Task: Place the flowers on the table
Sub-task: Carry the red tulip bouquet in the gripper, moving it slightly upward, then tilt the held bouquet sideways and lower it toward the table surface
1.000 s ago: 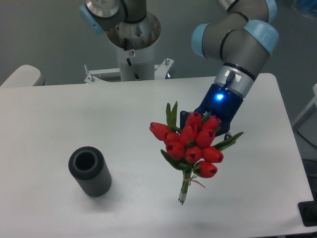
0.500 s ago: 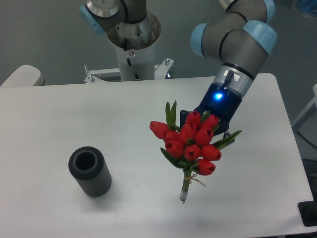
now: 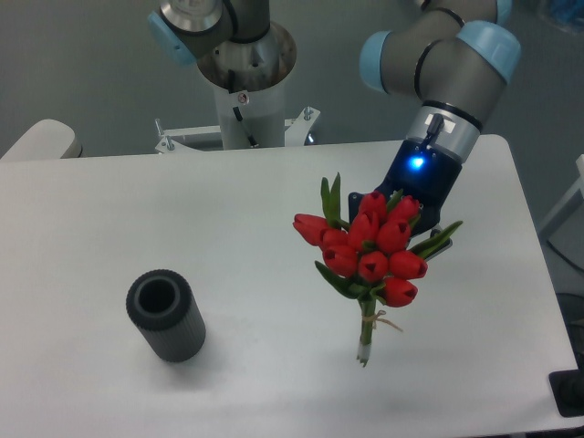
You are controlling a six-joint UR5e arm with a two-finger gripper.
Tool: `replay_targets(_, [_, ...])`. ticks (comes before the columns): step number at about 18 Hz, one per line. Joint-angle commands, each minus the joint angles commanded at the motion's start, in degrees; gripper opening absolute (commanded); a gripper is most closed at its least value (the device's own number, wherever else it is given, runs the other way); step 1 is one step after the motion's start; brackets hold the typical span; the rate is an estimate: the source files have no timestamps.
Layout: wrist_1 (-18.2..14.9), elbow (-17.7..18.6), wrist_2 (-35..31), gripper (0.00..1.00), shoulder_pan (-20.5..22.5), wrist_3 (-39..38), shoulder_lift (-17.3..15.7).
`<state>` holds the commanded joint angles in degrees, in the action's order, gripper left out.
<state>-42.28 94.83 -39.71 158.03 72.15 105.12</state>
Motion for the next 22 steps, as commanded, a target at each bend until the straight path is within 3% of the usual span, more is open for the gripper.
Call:
replay_targets(10, [-0.3, 3.6, -11.5, 0.30, -0.4, 11.0, -2.9])
replay_targets(15, [-2.3, 5.5, -22.7, 0.30, -1.1, 17.7, -4.7])
replay_targets(22, [-4.8, 7.1, -44.8, 0.29, -7.6, 24.3, -5.1])
